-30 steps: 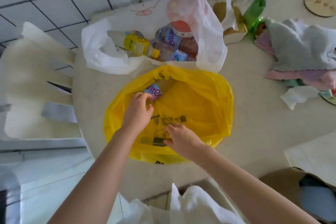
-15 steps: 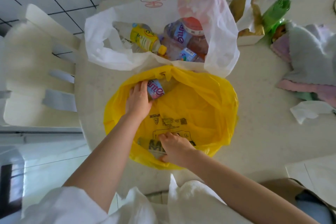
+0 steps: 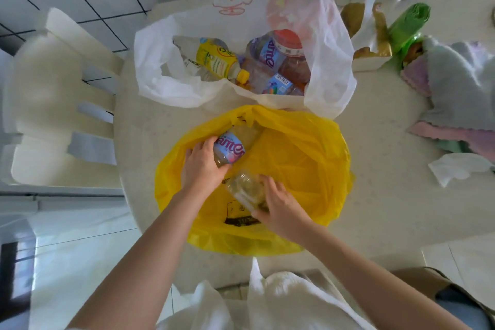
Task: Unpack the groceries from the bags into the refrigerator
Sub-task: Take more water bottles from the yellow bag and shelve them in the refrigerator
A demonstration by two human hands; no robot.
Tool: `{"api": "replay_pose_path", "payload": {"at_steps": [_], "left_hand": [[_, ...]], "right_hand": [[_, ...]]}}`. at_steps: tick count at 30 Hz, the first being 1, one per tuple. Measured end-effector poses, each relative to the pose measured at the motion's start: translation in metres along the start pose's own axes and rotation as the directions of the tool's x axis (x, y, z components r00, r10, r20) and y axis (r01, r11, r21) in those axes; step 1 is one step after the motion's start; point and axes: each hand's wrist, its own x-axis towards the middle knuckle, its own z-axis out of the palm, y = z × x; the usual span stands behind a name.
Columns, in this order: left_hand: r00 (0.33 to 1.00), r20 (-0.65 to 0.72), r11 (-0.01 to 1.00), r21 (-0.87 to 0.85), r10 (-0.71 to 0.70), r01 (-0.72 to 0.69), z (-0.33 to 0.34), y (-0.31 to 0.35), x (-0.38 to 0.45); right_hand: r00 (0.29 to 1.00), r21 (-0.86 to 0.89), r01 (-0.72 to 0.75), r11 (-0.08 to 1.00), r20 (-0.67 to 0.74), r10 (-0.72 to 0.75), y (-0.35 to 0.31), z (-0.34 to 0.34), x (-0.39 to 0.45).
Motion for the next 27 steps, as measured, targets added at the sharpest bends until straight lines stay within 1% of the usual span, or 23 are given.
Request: {"api": "replay_pose_path", "payload": {"at_steps": [2,3,5,7,8,9,10,12,14,16,17,19,20,23,24,26,27], "left_hand": [[0.998,0.02,0.998,-0.017,-0.056,0.056,-0.001,-0.003,-0.01],[0.996,0.031,0.996,-0.025,-0.083,0.083,-0.001,-0.004,-0.015],[0.991,0.048,0.99,-0.053,-0.128,0.13,0.002,-0.004,-0.026],[0.986,0.057,0.983,-0.086,-0.156,0.16,0.006,-0.002,-0.039],[0.985,0.065,0.982,-0.095,-0.16,0.166,0.009,-0.002,-0.045],[0.985,0.073,0.981,-0.097,-0.158,0.165,0.013,-0.001,-0.05],[0.985,0.08,0.983,-0.096,-0.151,0.158,0.016,-0.002,-0.055],[0.986,0.101,0.986,-0.087,-0.131,0.14,0.023,-0.003,-0.062],[0.985,0.13,0.99,-0.069,-0.116,0.126,0.028,-0.005,-0.068],[0.984,0.142,0.992,-0.048,-0.105,0.113,0.031,-0.007,-0.07],[0.984,0.147,0.993,-0.042,-0.103,0.11,0.032,-0.008,-0.069],[0.979,0.175,0.992,-0.044,-0.105,0.114,0.035,-0.007,-0.066],[0.976,0.192,0.993,-0.042,-0.105,0.115,0.036,-0.006,-0.064],[0.972,0.215,0.995,-0.021,-0.094,0.101,0.04,0.003,-0.054],[0.97,0.223,0.994,-0.02,-0.097,0.104,0.041,0.006,-0.05],[0.965,0.243,0.994,-0.013,-0.102,0.109,0.043,0.012,-0.042],[0.963,0.249,0.994,0.002,-0.105,0.108,0.044,0.016,-0.038]], "right_hand": [[0.99,0.135,-0.099,0.986,-0.091,0.112,0.007,-0.015,-0.002],[0.974,0.2,-0.161,0.966,-0.129,0.189,0.011,-0.02,-0.001],[0.908,0.329,-0.312,0.891,-0.172,0.382,0.021,-0.029,0.006],[0.813,0.46,-0.451,0.765,-0.141,0.565,0.028,-0.036,0.013],[0.774,0.496,-0.501,0.709,-0.11,0.623,0.031,-0.039,0.016],[0.747,0.504,-0.538,0.676,-0.087,0.659,0.032,-0.041,0.015],[0.736,0.496,-0.553,0.669,-0.084,0.672,0.033,-0.042,0.014],[0.75,0.481,-0.538,0.693,-0.102,0.653,0.035,-0.042,0.009],[0.784,0.414,-0.503,0.759,-0.151,0.602,0.036,-0.039,0.003],[0.822,0.218,-0.471,0.855,-0.242,0.515,0.038,-0.033,-0.004],[0.843,0.075,-0.451,0.889,-0.293,0.452,0.039,-0.031,-0.008],[0.876,-0.203,-0.426,0.882,-0.336,0.346,0.04,-0.03,-0.014],[0.892,-0.288,-0.397,0.871,-0.345,0.293,0.041,-0.028,-0.016],[0.947,-0.472,-0.21,0.856,-0.316,0.059,0.051,-0.018,-0.014],[0.965,-0.518,-0.152,0.842,-0.261,0.014,0.051,-0.016,-0.014],[0.986,-0.552,-0.09,0.829,-0.167,-0.005,0.047,-0.015,-0.012],[0.99,-0.557,-0.07,0.828,-0.142,-0.012,0.046,-0.016,-0.009]]}}
